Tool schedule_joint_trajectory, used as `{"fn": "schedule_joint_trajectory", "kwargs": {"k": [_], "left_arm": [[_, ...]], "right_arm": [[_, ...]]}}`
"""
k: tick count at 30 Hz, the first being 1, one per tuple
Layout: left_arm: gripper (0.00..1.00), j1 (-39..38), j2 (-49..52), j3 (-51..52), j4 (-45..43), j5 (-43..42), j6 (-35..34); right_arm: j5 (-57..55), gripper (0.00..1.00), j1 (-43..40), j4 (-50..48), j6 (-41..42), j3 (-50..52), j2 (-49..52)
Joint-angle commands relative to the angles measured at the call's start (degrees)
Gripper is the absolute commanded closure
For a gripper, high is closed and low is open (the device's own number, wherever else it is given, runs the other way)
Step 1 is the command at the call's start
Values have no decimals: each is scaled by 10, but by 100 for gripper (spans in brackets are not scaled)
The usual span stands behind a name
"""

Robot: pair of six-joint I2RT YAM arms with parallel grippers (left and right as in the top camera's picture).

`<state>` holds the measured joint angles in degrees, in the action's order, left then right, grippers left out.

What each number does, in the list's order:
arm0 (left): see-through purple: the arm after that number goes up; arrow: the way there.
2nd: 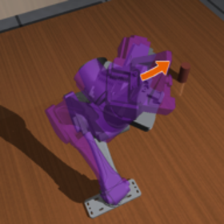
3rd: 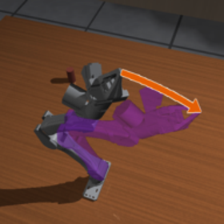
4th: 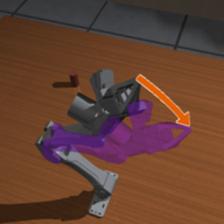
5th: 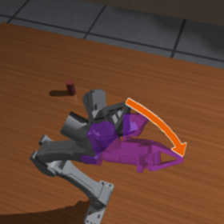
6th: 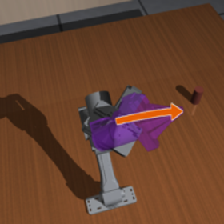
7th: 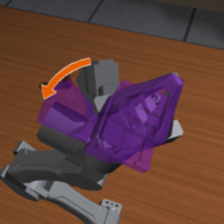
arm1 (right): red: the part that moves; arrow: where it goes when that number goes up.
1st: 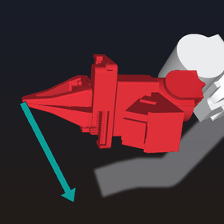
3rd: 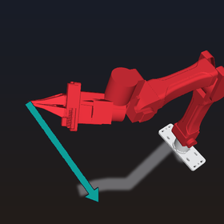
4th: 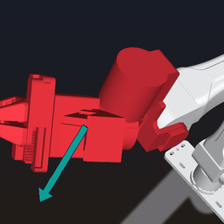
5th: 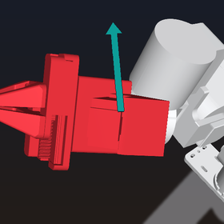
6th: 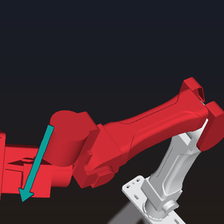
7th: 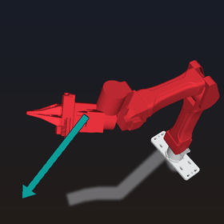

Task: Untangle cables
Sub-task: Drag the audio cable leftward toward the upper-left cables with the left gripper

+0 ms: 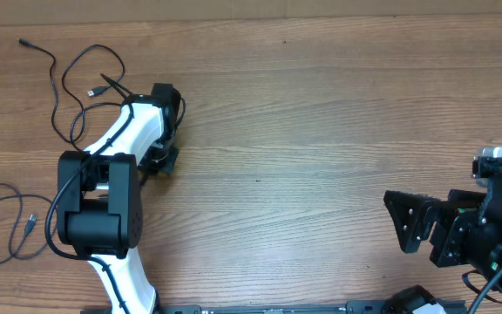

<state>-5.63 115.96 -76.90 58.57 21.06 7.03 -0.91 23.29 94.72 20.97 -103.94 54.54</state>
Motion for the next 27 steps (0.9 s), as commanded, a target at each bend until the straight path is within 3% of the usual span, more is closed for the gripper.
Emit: {"fn": "schedule_joint_trajectory", "kwargs": {"k": [1, 7, 17, 18, 20, 21, 22, 27], "left_arm": [[96, -3, 9, -9, 1, -97, 70], [96, -9, 9, -9, -1, -140, 108], [96, -7, 9, -9, -2, -74, 106], [85, -7, 9, -9, -3, -74, 106], [53, -7, 9, -9, -5, -78, 106], [30, -7, 9, -9, -8, -79, 106], [0, -7, 9, -9, -13, -83, 105], [0, -7, 9, -9, -17, -136, 105]], "right_arm": [[-6, 0, -2, -3, 0, -5, 0], [-21, 0, -2, -3, 0, -5, 0], [-31, 0, -2, -3, 0, -5, 0], [-31, 0, -2, -3, 0, -5, 0], [-31, 0, -2, -3, 0, -5, 0], [-31, 0, -2, -3, 0, -5, 0], [-31, 0, -2, -4, 0, -5, 0], [-31, 0, -2, -4, 0, -5, 0]]}}
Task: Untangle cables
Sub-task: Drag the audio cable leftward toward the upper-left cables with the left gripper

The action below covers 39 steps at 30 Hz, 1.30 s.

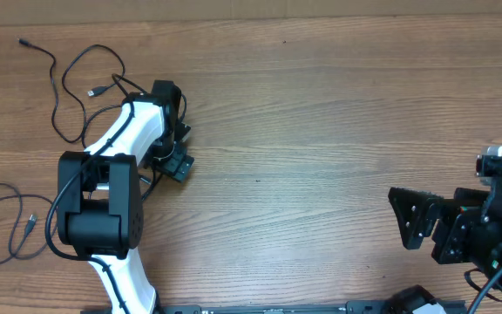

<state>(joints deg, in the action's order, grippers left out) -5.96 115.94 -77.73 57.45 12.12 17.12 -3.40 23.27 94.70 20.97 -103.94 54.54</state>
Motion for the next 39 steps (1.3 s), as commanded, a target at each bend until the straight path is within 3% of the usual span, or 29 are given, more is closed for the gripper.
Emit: {"fn": "schedule_joint_trajectory", "kwargs": {"k": [1, 4, 10, 18, 23, 27, 32, 37, 39], "left_arm": [[0, -4, 9, 0, -5, -64, 0], [0, -4, 9, -1, -8, -92, -19], [0, -3, 9, -25, -11, -70, -42], [0, 0, 5, -176, 25, -63, -141], [0, 4, 5, -258, 87, 31, -251], [0, 34, 5, -264, 111, 130, -364], [0, 103, 5, -264, 104, 122, -401], [0, 162, 5, -262, 82, 61, -400], [7, 177, 6, -259, 70, 31, -398]], "right_arm": [[-6, 0, -2, -5, 0, -5, 0], [-6, 0, -2, -12, 0, -5, 0], [-6, 0, -2, -31, 1, -3, 2], [-6, 0, -2, -42, 1, -3, 16], [-6, 0, -2, -41, 1, -3, 25], [-6, 0, -2, -38, 1, -3, 32], [-6, 0, -2, -37, 0, -3, 37], [-6, 0, -2, -43, 0, -3, 43], [-6, 0, -2, -44, 0, -3, 47]]}}
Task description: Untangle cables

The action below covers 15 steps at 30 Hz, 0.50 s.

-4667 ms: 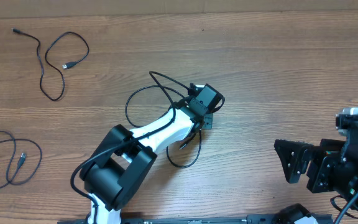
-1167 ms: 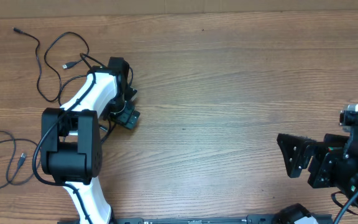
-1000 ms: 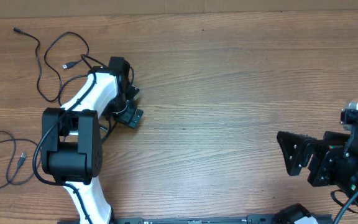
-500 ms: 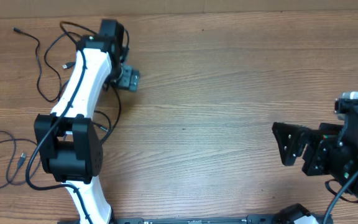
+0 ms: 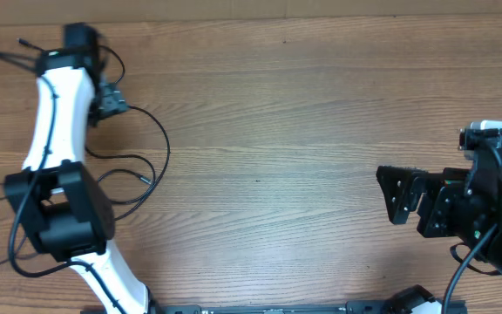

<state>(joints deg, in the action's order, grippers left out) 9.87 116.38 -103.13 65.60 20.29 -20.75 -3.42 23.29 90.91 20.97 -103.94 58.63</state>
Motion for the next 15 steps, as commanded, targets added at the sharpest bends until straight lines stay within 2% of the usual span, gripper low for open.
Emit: {"fn": "schedule_joint_trajectory", "kwargs": {"k": [1, 7, 15], "left_arm": [[9, 23, 2, -2, -20, -62, -19], [14, 24, 2, 44, -80, -65, -4], [16, 35, 2, 153, -209, -31, 18]], "right_arm": [[-6, 0, -2, -6, 0, -3, 8], [-6, 0, -2, -5, 0, -3, 24], [-6, 0, -2, 3, 0, -3, 45]]}}
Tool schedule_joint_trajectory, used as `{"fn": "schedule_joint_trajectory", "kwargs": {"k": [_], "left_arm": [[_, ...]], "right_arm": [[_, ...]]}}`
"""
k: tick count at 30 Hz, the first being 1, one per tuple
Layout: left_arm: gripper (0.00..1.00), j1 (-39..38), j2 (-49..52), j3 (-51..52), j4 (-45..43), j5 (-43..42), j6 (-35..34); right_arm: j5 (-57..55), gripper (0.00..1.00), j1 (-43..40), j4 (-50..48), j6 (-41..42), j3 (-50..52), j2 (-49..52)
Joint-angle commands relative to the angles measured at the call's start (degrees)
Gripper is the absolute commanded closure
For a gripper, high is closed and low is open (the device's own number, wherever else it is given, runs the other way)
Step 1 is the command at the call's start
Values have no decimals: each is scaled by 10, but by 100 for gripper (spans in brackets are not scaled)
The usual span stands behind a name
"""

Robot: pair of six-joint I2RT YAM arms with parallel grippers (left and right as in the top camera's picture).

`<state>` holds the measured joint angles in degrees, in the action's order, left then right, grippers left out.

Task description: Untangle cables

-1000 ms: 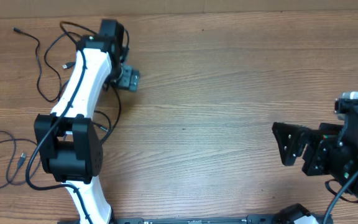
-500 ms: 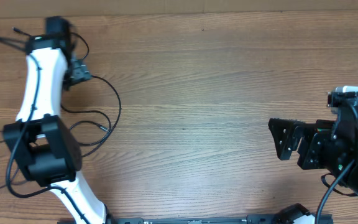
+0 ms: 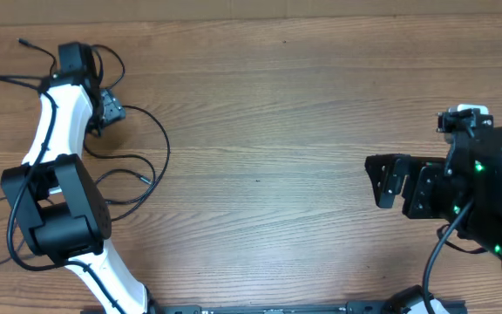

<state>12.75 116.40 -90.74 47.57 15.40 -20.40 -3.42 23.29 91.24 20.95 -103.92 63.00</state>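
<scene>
Thin black cables lie on the left of the wooden table point(image 3: 286, 105). One black cable point(image 3: 166, 148) runs from my left gripper point(image 3: 109, 112) out to the right, curves back and ends in a small plug point(image 3: 145, 180). The left gripper is near the far left corner and looks shut on that cable. More loops pass under the white left arm point(image 3: 59, 113), with a loose end point(image 3: 21, 41) at the far left. Another cable loop lies at the left edge. My right gripper point(image 3: 389, 180) hovers at the right, far from the cables, open and holding nothing.
The left arm's black base joint point(image 3: 55, 214) sits over part of the cable loops. The right arm's body point(image 3: 486, 192) fills the near right corner. The table's far edge runs along the top of the view.
The left gripper and wrist have shifted slightly nearer, still on the cable, and the loop has barely changed. The right arm has moved left and a little farther away.
The left gripper first sat low beside the bunched loops at the left centre, then a little farther right. By 0.5 s ago the arm stood at the far left corner and the cable lay spread in a wide curve to the right, as now.
</scene>
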Motion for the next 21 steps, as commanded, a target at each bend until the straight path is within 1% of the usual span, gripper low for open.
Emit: {"fn": "schedule_joint_trajectory", "kwargs": {"k": [1, 2, 3, 4, 9, 13, 15, 16, 18, 19, 21], "left_arm": [[17, 9, 2, 40, -46, 17, 17], [18, 11, 2, 44, -55, 17, 18], [23, 14, 2, 56, -80, 17, 18], [25, 15, 2, 61, -92, 17, 18], [27, 16, 2, 87, -166, 17, 18], [38, 16, 2, 106, -213, 17, 18], [50, 16, 2, 116, -239, 18, 29], [51, 16, 2, 120, -247, 21, 33], [61, 16, 2, 125, -260, 45, 37], [75, 16, 2, 126, -262, 63, 37], [96, 16, 2, 126, -269, 98, 37]], "right_arm": [[-6, 0, -2, 0, 1, -3, 5], [-6, 0, -2, -1, 1, -3, 7], [-6, 0, -2, -1, 1, -3, 13], [-5, 0, -2, 0, 1, -3, 17], [-3, 0, -2, 2, 1, -3, 36], [-4, 0, -2, 8, 1, -3, 45], [-4, 0, -2, 8, 1, -3, 46], [-4, 0, -2, 8, 1, -3, 46], [-4, 0, -2, 8, 1, -3, 46], [-4, 0, -2, 8, 1, -3, 46], [-4, 0, -2, 7, 1, -3, 46]]}}
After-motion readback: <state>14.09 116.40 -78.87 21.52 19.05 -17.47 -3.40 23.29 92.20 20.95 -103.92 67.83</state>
